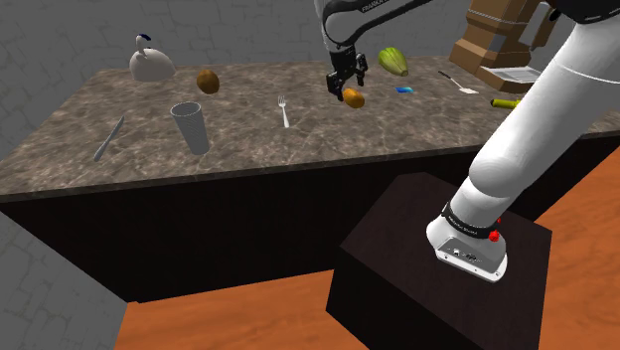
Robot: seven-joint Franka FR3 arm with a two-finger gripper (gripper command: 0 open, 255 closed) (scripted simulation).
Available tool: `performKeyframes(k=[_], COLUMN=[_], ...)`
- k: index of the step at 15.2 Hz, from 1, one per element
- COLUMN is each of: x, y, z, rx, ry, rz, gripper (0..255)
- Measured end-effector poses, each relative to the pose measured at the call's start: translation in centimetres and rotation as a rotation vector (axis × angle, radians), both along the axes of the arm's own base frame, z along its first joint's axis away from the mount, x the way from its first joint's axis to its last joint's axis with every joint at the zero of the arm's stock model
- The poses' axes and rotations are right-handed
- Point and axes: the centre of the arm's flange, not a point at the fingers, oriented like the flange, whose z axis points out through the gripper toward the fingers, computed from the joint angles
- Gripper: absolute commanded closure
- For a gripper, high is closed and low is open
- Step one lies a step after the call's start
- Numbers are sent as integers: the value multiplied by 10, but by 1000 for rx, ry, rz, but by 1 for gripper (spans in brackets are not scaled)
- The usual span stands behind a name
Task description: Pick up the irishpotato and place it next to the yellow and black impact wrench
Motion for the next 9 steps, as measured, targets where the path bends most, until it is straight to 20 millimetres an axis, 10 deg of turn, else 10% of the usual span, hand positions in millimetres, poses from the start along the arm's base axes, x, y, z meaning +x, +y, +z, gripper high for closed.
performKeyframes(k=[9], x=[76], y=[-81], z=[-66], rx=[-142], ry=[58], rz=[-213], gripper=[0])
